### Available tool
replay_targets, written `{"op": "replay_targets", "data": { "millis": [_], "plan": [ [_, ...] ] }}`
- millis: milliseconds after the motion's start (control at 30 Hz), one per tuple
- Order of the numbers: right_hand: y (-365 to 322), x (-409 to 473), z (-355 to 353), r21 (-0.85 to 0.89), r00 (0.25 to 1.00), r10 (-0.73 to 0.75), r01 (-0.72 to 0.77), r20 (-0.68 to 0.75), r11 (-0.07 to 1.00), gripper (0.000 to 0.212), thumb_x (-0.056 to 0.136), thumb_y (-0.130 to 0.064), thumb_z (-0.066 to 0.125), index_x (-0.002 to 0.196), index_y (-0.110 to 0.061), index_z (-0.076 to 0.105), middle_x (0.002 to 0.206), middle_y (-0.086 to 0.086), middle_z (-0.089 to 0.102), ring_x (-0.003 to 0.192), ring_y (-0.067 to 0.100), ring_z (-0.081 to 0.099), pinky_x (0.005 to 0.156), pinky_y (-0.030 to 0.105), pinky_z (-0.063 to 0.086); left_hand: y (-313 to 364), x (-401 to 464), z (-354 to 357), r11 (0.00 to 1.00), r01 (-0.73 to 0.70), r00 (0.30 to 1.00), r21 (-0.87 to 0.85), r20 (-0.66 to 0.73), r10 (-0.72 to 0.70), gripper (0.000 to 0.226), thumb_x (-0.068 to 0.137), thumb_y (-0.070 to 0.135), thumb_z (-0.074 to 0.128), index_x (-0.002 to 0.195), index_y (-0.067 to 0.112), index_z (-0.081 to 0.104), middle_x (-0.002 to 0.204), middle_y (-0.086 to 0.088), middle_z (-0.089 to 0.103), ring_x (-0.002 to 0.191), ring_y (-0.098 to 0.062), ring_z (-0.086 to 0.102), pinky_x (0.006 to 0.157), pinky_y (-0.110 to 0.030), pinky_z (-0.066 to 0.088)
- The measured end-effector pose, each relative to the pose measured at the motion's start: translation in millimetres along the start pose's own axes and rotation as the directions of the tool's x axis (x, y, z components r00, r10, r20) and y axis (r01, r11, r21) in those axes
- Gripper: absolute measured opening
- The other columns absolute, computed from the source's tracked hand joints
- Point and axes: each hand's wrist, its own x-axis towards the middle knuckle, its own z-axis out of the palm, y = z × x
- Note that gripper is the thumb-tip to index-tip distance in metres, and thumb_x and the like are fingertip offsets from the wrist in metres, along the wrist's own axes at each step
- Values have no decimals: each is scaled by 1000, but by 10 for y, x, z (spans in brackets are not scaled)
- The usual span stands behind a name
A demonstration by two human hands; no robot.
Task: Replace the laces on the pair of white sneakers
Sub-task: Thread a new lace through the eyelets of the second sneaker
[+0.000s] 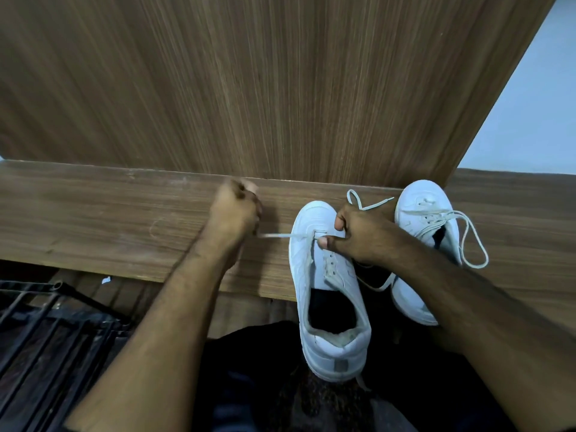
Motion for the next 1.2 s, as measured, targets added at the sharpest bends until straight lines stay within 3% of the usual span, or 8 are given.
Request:
{"op": "replay_targets", "data": {
  "millis": [133,233,400,600,767,900,1033,1200],
  "plan": [
    [-91,13,-10,-109,998,67,-64,20,992,44,85,-62,64,80,-21,51,79,-1,60,87,25,62,78,35,49,-87,-167,21,802,-172,870,572,470,-149,34,97,35,66,68,17,64,53,16,55,55,2,48,56,-16,38],
    [-84,33,-29,-117,997,69,-65,26,991,51,84,-66,62,67,-19,52,70,2,59,84,29,66,80,39,52,-42,-168,145,894,-116,881,432,461,-108,35,100,30,61,69,16,67,52,19,58,54,8,50,67,-20,38],
    [-63,97,-31,-86,999,45,-47,-27,995,46,85,-62,63,69,-21,50,68,-2,56,75,22,60,68,33,44,74,-103,331,962,126,962,-243,266,-59,38,108,25,42,72,20,52,90,-2,76,78,-12,64,58,-25,36],
    [-118,222,-140,46,959,60,-49,-278,998,38,86,-58,66,75,-22,59,71,-5,62,71,16,61,63,31,44,231,-25,246,908,-262,964,-327,-47,261,36,107,26,47,73,21,59,120,3,72,100,4,62,81,-21,40],
    [-333,89,-363,599,908,-118,358,-401,717,22,98,-35,61,89,-17,68,61,-5,61,52,3,52,56,25,42,252,-202,320,949,-270,918,-161,255,304,37,106,25,49,72,16,63,104,1,73,84,2,61,72,-14,43],
    [-426,-8,-391,676,897,-119,403,-426,617,18,100,-34,57,94,-18,64,56,-6,59,49,12,56,53,29,47,316,-328,467,983,-46,884,-177,450,123,38,108,27,42,75,14,57,59,-3,56,48,-8,48,45,-18,34],
    [-205,-41,-453,400,888,-50,255,-457,880,19,95,-40,62,86,-23,64,56,-9,54,50,6,48,53,27,41,213,-107,327,979,-17,994,-202,105,39,35,106,25,46,72,21,57,56,7,50,38,0,38,40,-18,31],
    [-54,-74,-445,107,960,-46,79,-277,991,18,95,-40,62,88,-25,69,85,-8,68,86,14,64,79,37,53,0,137,86,998,-61,941,18,-332,63,37,100,32,50,66,20,59,53,11,55,50,-10,48,59,-34,48]
  ]
}}
